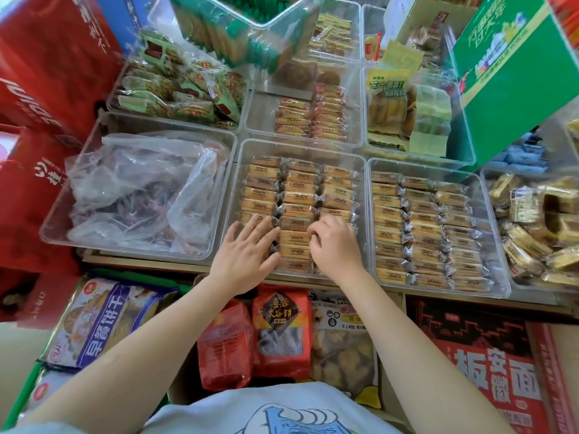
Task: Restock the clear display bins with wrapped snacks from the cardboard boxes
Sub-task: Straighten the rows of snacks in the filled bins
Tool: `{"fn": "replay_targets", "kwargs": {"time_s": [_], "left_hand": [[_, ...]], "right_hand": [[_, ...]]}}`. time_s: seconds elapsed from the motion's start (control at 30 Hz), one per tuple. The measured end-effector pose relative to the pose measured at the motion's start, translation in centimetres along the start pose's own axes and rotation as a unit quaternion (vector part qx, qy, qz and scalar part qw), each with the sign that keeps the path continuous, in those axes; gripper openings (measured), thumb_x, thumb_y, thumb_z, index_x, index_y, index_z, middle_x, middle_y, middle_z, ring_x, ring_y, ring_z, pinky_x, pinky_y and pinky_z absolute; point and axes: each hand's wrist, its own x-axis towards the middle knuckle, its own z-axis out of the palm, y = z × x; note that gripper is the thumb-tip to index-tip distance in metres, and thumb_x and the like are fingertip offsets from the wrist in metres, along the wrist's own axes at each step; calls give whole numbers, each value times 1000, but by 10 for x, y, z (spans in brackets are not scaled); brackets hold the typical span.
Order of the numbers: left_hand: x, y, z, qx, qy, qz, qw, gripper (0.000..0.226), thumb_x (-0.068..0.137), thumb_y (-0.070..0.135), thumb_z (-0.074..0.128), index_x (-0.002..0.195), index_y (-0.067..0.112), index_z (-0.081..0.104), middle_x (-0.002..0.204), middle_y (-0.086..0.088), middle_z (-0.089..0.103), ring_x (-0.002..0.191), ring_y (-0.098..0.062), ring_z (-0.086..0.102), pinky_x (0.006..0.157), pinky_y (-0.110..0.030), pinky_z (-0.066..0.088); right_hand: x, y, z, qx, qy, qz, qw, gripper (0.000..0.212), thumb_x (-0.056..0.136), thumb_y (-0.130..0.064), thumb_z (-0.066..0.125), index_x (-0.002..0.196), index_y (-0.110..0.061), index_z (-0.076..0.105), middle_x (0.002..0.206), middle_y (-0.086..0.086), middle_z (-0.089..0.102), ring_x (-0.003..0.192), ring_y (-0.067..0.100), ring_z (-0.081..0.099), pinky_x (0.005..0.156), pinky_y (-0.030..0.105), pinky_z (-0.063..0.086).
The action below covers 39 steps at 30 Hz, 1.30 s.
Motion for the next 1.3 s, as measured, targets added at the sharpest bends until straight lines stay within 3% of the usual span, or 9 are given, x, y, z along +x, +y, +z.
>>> {"fn": "replay_targets", "kwargs": {"time_s": [0.17, 0.23, 0.37, 0.57, 0.7, 0.83, 1.03, 1.23, 1.3], "left_hand": [[-15, 3, -3, -28, 41, 57, 997, 60, 99, 56, 15, 133, 35, 61, 167, -2, 21, 156, -18, 3, 124, -45, -7], [-23, 9, 1, -27, 45, 64, 997, 56, 101, 55, 18, 125, 38, 66, 166, -2, 24, 156, -18, 6, 124, -47, -4], [-32, 17, 5, -19, 25, 30, 999, 63, 100, 58, 10, 134, 41, 61, 167, 1, 20, 156, -19, 4, 124, -51, -3], [-29, 34, -15, -30, -22, -9, 999, 81, 88, 67, -4, 134, 44, 59, 169, 1, 12, 156, -19, -1, 124, -49, -3], [-25, 53, -16, -12, -39, 46, 998, 80, 89, 68, -1, 145, 38, 47, 166, 1, 23, 153, -20, 15, 124, -46, 8], [-18, 84, -10, -7, -66, 93, 993, 60, 101, 58, 17, 151, 33, 41, 159, 1, 36, 147, -21, 27, 120, -43, 18], [-2, 100, -7, 27, -62, 93, 993, 77, 88, 62, 0, 135, 35, 55, 132, 3, 54, 129, -20, 43, 109, -41, 30], [-1, 98, -8, 33, -62, 74, 995, 52, 104, 55, 19, 137, 40, 57, 146, -3, 47, 136, -23, 37, 111, -44, 27], [-4, 97, -6, 33, -56, 65, 996, 58, 101, 57, 14, 138, 42, 56, 151, -3, 44, 140, -23, 34, 113, -44, 25]], "right_hand": [[-12, 0, -10, 17, -187, 67, 980, 14, 96, -31, 62, 101, -23, 72, 100, -8, 55, 101, 19, 59, 93, 42, 50], [-13, -5, -11, -29, -182, 74, 980, 19, 92, -40, 67, 99, -23, 71, 101, -6, 57, 99, 20, 61, 82, 37, 52], [-13, -13, -8, -116, -174, 109, 972, 34, 88, -51, 70, 101, -19, 70, 100, -2, 67, 93, 23, 65, 77, 35, 54], [-16, -6, -19, -6, -137, 127, 982, 27, 88, -47, 70, 87, -21, 67, 90, -5, 64, 84, 18, 62, 70, 31, 49], [-36, 35, -43, -49, 2, 104, 993, 16, 92, -33, 68, 91, -18, 71, 97, -2, 49, 92, 19, 48, 83, 34, 47], [-53, 55, -55, -131, -84, 134, 979, 18, 90, -43, 68, 97, -27, 75, 119, 2, 43, 118, 23, 38, 97, 40, 37], [-50, 51, -48, -119, -130, 187, 966, 21, 89, -45, 70, 102, -30, 74, 133, 6, 43, 131, 28, 34, 104, 47, 40], [-31, 45, -33, -152, -179, 247, 940, 34, 91, -35, 69, 122, -20, 67, 152, 15, 31, 140, 34, 29, 105, 48, 40], [-32, 44, -31, -129, -168, 255, 943, 30, 92, -31, 68, 120, -21, 69, 154, 13, 30, 140, 33, 29, 105, 46, 42]]}}
